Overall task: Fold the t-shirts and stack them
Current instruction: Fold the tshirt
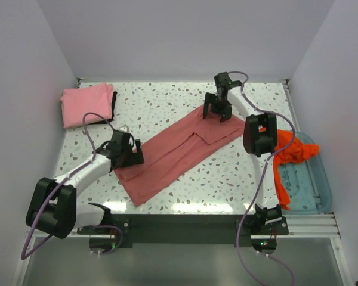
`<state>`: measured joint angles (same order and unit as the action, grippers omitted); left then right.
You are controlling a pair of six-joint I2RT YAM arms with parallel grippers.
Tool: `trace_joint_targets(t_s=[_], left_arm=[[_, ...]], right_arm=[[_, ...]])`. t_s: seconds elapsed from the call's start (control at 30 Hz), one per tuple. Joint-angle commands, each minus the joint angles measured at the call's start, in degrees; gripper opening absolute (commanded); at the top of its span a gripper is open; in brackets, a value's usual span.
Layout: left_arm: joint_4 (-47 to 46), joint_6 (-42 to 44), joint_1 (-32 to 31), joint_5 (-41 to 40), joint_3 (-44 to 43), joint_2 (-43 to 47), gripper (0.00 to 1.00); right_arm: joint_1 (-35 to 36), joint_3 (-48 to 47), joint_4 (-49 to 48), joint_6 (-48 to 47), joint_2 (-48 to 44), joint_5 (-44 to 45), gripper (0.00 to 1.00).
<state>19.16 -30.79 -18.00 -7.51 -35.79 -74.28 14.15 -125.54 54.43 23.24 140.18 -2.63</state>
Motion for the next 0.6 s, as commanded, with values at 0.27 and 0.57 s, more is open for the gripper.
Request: trace_joint_targets(t_s=[0.27,0.57], left_arm=[[3.61,10.73,-0.37,10.48,-6.66,1.60,1.00],[-0.08,13.38,-3.62,18.66,-2.79,0.72,1.00]], right_arm=[[1.49,19.00,-10.05,-3.47,-24.16,-1.32,0.87],[4.04,32.10,-14.35,1.18,-25.93,-8.61,0.88]])
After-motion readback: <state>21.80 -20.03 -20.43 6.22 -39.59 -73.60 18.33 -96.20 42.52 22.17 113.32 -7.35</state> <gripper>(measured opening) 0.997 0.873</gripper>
